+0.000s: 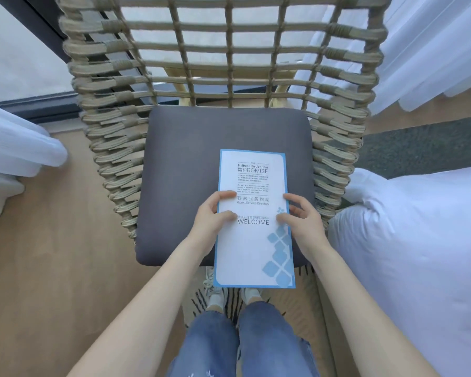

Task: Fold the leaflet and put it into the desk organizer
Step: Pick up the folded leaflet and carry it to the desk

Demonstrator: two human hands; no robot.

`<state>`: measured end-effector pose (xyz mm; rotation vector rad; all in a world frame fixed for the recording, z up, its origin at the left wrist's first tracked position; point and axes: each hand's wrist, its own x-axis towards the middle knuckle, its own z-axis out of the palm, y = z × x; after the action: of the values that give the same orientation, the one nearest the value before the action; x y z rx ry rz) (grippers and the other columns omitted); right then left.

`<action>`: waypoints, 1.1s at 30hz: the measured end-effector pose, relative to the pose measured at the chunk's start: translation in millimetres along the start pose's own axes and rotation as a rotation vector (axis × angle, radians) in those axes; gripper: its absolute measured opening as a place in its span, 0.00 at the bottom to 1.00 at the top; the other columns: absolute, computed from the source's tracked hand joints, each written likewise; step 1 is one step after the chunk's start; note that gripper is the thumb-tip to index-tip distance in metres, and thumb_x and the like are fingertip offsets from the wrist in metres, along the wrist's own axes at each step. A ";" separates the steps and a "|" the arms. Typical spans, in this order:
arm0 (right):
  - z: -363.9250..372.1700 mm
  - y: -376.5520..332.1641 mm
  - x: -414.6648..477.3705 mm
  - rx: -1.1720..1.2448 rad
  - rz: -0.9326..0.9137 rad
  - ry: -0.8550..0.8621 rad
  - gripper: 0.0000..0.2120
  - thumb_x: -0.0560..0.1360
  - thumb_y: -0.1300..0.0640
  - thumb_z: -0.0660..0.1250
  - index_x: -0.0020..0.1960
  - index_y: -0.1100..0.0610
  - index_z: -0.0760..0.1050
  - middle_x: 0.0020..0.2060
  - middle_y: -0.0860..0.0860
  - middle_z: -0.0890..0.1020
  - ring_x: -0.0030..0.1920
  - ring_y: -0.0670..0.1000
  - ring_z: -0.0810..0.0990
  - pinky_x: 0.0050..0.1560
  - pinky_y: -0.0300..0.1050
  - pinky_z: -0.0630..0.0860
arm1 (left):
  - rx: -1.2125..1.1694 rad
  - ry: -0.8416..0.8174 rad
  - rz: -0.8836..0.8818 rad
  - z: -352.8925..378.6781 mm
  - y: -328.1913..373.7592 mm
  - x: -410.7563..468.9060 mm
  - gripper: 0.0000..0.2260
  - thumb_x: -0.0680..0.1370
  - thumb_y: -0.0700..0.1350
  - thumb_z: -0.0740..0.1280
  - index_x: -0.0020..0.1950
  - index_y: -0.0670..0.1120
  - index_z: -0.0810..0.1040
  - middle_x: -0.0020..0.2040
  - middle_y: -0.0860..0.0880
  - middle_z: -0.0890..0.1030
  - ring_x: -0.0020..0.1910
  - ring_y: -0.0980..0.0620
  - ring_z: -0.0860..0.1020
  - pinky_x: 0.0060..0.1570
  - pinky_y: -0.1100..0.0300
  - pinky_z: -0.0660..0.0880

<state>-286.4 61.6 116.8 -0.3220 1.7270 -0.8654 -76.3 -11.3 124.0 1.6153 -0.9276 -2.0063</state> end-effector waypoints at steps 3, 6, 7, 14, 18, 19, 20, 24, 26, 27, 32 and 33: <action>-4.7 -45.3 -52.4 0.021 -0.046 -0.049 0.22 0.69 0.67 0.72 0.58 0.47 0.79 0.50 0.53 0.85 0.53 0.57 0.84 0.43 0.51 0.83 | -0.026 -0.008 0.020 3.9 42.4 -51.3 0.20 0.71 0.29 0.67 0.57 0.48 0.80 0.59 0.46 0.83 0.50 0.51 0.84 0.43 0.58 0.80; -10.0 -96.3 -113.0 0.054 -0.106 -0.084 0.21 0.66 0.62 0.72 0.56 0.43 0.80 0.45 0.48 0.88 0.47 0.52 0.87 0.38 0.41 0.81 | -0.038 -0.016 0.073 7.3 89.0 -106.3 0.19 0.69 0.34 0.69 0.57 0.49 0.81 0.58 0.47 0.84 0.51 0.50 0.84 0.43 0.59 0.80; -12.5 -114.8 -132.6 0.068 -0.139 -0.094 0.22 0.66 0.62 0.72 0.56 0.43 0.79 0.45 0.47 0.88 0.46 0.50 0.87 0.38 0.41 0.81 | -0.055 -0.019 0.102 9.3 106.0 -123.8 0.20 0.68 0.35 0.69 0.57 0.49 0.81 0.59 0.47 0.84 0.53 0.49 0.84 0.43 0.59 0.80; -18.8 -227.3 -249.8 0.066 -0.423 -0.255 0.30 0.69 0.68 0.73 0.65 0.44 0.77 0.62 0.49 0.83 0.60 0.52 0.82 0.59 0.51 0.80 | -0.085 -0.031 0.367 17.5 225.7 -237.9 0.23 0.68 0.36 0.70 0.60 0.54 0.80 0.57 0.49 0.85 0.54 0.46 0.84 0.46 0.53 0.80; -20.1 -291.3 -298.2 0.057 -0.594 -0.264 0.31 0.66 0.65 0.72 0.62 0.39 0.78 0.58 0.48 0.85 0.57 0.53 0.84 0.57 0.52 0.81 | -0.125 -0.071 0.546 15.5 282.8 -279.5 0.25 0.70 0.35 0.71 0.64 0.54 0.78 0.54 0.48 0.87 0.49 0.45 0.85 0.40 0.56 0.81; -21.4 -303.7 -305.1 0.073 -0.631 -0.258 0.30 0.66 0.65 0.73 0.61 0.38 0.79 0.56 0.48 0.86 0.55 0.53 0.85 0.55 0.52 0.82 | -0.147 -0.083 0.580 15.3 293.3 -287.7 0.25 0.70 0.35 0.71 0.64 0.54 0.78 0.54 0.47 0.86 0.50 0.44 0.85 0.40 0.55 0.82; -21.6 -316.7 -310.9 0.090 -0.666 -0.259 0.30 0.66 0.66 0.73 0.60 0.38 0.79 0.54 0.48 0.87 0.53 0.54 0.86 0.53 0.52 0.83 | -0.161 -0.096 0.618 15.3 303.6 -294.1 0.25 0.69 0.35 0.71 0.64 0.54 0.78 0.56 0.45 0.86 0.51 0.43 0.85 0.41 0.54 0.82; -14.3 -352.5 -324.0 0.113 -0.733 -0.305 0.31 0.70 0.71 0.73 0.60 0.38 0.79 0.50 0.44 0.87 0.50 0.51 0.87 0.47 0.47 0.85 | -0.162 -0.085 0.742 17.1 329.6 -313.2 0.27 0.69 0.36 0.72 0.65 0.56 0.78 0.61 0.49 0.83 0.57 0.45 0.83 0.46 0.53 0.82; -4.6 -365.6 -326.8 0.106 -0.759 -0.337 0.31 0.70 0.72 0.72 0.60 0.39 0.79 0.51 0.46 0.87 0.49 0.50 0.87 0.44 0.44 0.84 | -0.160 -0.037 0.791 13.4 335.3 -321.4 0.27 0.70 0.36 0.72 0.65 0.58 0.77 0.60 0.52 0.83 0.57 0.47 0.83 0.46 0.55 0.82; 1.9 -370.8 -328.2 0.104 -0.773 -0.358 0.31 0.69 0.72 0.72 0.60 0.39 0.79 0.52 0.48 0.87 0.48 0.50 0.87 0.42 0.43 0.84 | -0.161 0.000 0.809 10.1 336.6 -325.9 0.27 0.70 0.37 0.72 0.65 0.59 0.77 0.59 0.53 0.83 0.56 0.48 0.83 0.46 0.56 0.81; 47.1 -381.7 -328.8 0.050 -0.790 -0.505 0.33 0.69 0.73 0.72 0.58 0.37 0.80 0.53 0.50 0.87 0.49 0.53 0.87 0.41 0.43 0.83 | -0.197 0.204 0.862 -22.9 328.6 -346.3 0.26 0.69 0.38 0.71 0.62 0.61 0.78 0.58 0.56 0.84 0.56 0.50 0.83 0.46 0.58 0.81; 58.4 -381.9 -328.4 0.033 -0.785 -0.540 0.33 0.69 0.73 0.72 0.58 0.37 0.80 0.52 0.49 0.87 0.48 0.53 0.87 0.41 0.43 0.83 | -0.214 0.249 0.867 -31.7 324.9 -351.7 0.26 0.69 0.38 0.71 0.62 0.62 0.78 0.58 0.56 0.84 0.56 0.51 0.83 0.46 0.58 0.81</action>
<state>-200.9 -25.9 608.9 -1.1461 1.0612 -1.2142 11.4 -10.0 595.8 1.0377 -1.0293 -1.2235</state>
